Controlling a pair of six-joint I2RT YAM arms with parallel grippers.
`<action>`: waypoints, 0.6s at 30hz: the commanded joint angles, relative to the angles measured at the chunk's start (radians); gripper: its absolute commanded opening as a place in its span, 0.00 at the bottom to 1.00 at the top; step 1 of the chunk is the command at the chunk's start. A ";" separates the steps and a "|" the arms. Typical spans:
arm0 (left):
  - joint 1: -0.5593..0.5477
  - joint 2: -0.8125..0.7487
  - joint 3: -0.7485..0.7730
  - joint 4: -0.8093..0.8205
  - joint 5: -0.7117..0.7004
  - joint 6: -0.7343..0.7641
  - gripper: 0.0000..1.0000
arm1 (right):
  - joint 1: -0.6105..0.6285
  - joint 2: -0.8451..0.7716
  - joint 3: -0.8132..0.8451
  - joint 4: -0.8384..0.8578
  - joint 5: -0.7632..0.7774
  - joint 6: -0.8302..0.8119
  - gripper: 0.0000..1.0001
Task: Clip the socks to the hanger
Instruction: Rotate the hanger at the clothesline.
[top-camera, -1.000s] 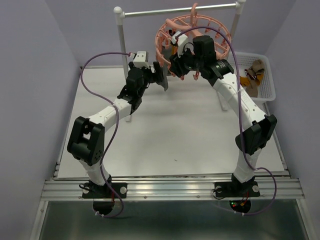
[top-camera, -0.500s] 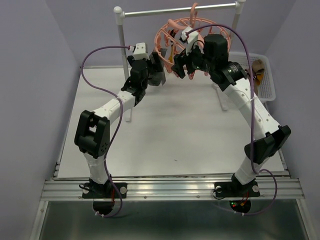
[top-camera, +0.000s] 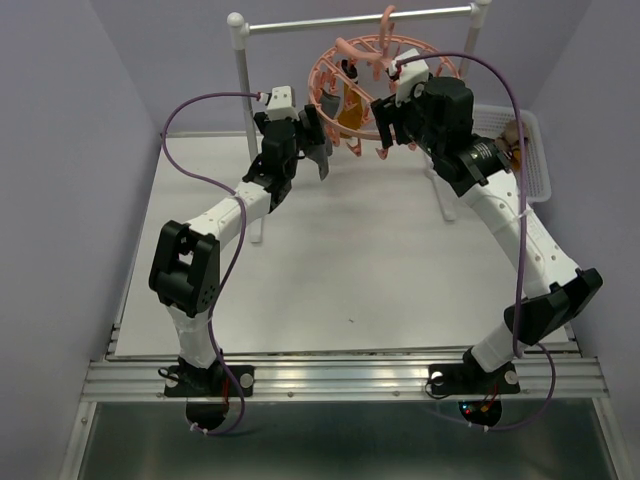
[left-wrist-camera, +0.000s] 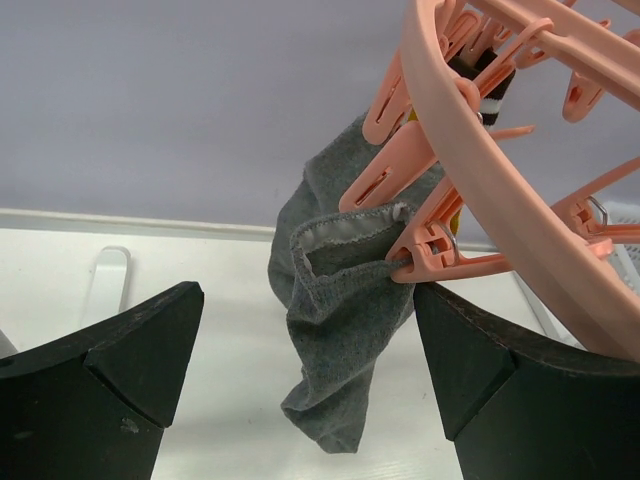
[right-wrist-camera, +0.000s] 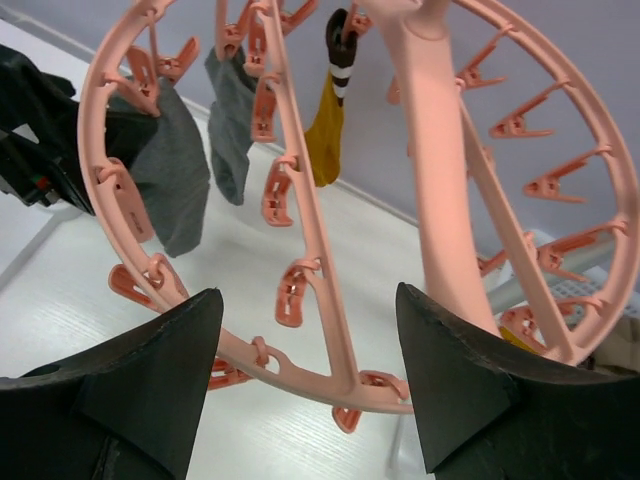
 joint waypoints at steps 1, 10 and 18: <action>-0.001 -0.019 0.051 0.036 -0.037 0.017 0.99 | -0.015 -0.062 -0.003 0.092 0.128 -0.030 0.74; 0.007 -0.030 0.050 0.036 -0.028 0.020 0.99 | -0.150 0.021 0.073 0.077 0.096 -0.054 0.71; 0.010 -0.039 0.047 0.035 -0.025 0.037 0.99 | -0.181 0.052 0.060 0.059 -0.007 -0.067 0.65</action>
